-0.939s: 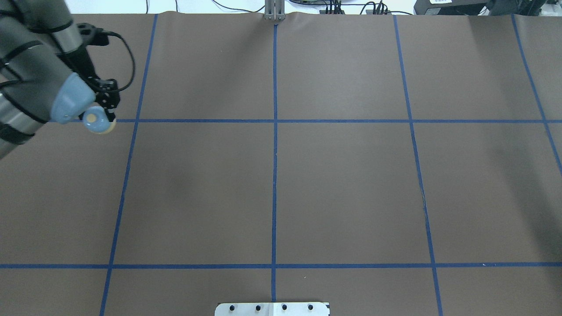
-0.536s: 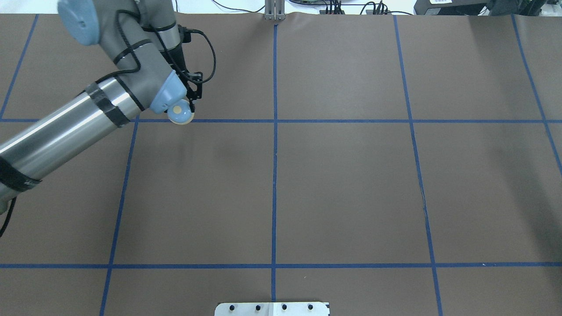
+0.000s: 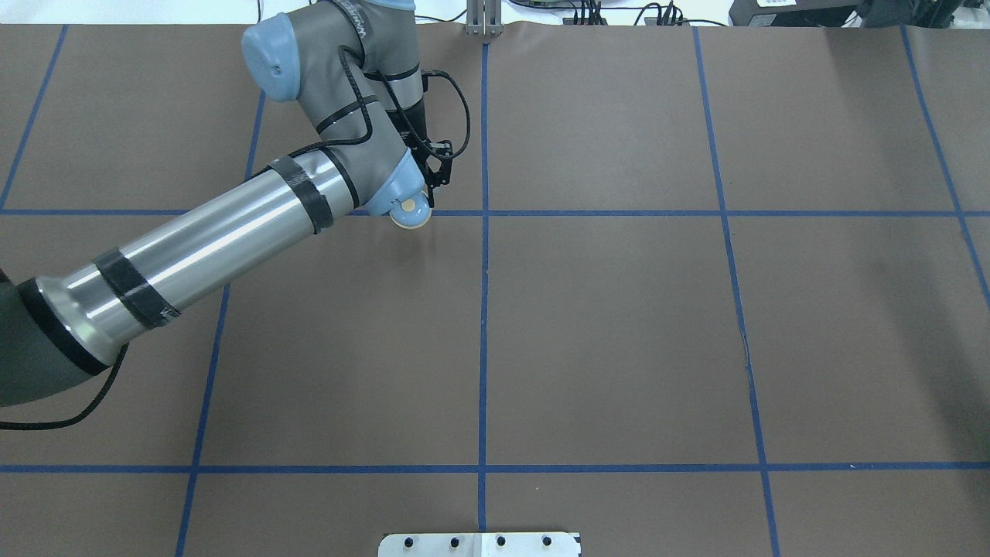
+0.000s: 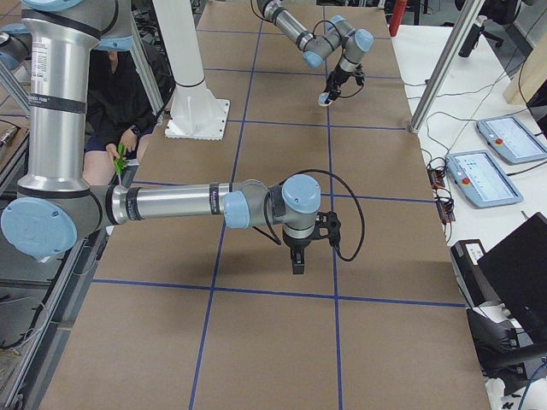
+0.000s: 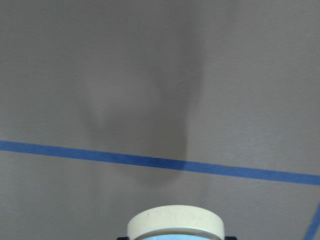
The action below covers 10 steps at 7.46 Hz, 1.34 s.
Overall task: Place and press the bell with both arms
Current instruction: 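Carry the white-and-blue bell with the left gripper toward the table centre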
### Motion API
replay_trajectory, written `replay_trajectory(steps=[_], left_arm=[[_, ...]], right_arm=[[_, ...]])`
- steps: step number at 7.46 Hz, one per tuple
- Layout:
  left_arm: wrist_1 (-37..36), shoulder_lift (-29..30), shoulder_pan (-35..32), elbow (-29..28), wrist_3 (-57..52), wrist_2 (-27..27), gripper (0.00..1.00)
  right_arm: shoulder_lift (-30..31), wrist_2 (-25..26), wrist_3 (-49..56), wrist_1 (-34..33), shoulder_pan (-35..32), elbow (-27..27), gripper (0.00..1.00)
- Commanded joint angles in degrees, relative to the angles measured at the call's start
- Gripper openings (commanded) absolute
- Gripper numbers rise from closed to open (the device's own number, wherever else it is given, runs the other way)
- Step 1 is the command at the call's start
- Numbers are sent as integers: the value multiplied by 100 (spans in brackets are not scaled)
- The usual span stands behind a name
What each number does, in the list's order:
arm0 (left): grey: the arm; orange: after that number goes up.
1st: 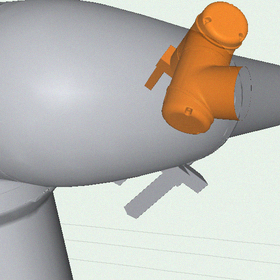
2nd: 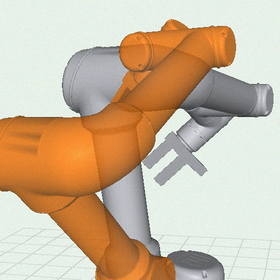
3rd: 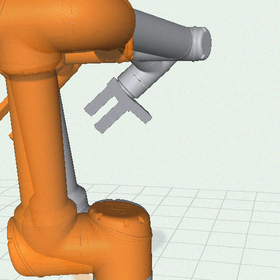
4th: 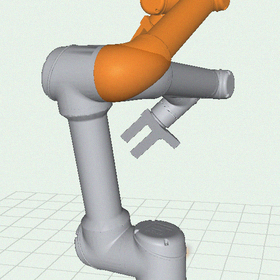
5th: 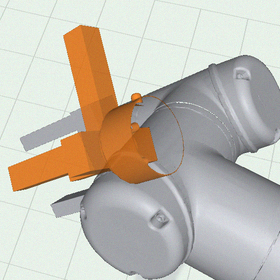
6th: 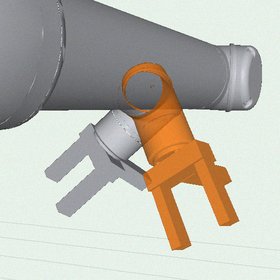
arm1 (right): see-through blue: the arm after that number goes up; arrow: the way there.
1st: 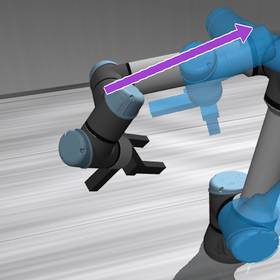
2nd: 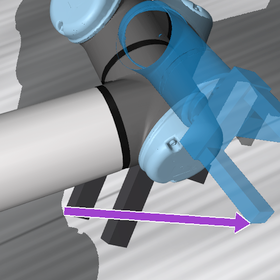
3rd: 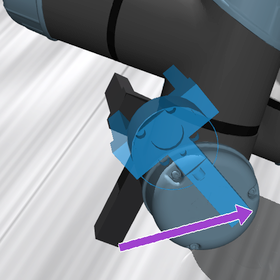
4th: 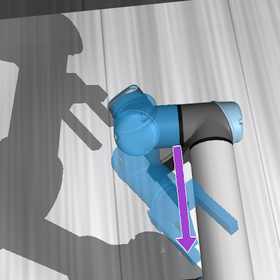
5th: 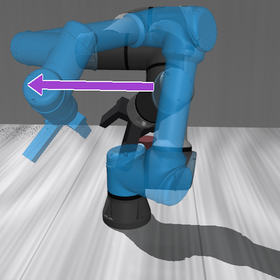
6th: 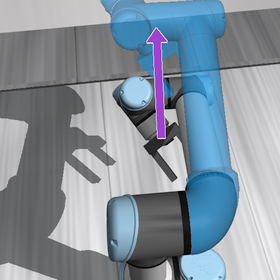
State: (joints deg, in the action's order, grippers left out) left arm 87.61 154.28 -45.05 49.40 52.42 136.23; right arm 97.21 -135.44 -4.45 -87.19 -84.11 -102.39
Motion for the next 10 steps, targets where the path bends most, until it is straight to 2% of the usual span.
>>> replay_trajectory(steps=[1,3,4,6,8,10], left_arm=[[790,268,241,-499,531,0,18],[949,392,321,-563,707,-8,21],[1151,392,391,-572,847,-17,27],[1380,392,479,-633,928,-43,57],[1477,392,506,-624,919,-350,98],[1478,392,480,-572,910,-378,100]], right_arm=[[0,0,-3,0,0,0,100],[8,-9,-3,0,0,0,100],[17,-9,-3,0,0,0,100],[26,0,6,0,0,9,100],[26,0,6,0,0,0,100],[26,-9,-3,0,0,0,100]])
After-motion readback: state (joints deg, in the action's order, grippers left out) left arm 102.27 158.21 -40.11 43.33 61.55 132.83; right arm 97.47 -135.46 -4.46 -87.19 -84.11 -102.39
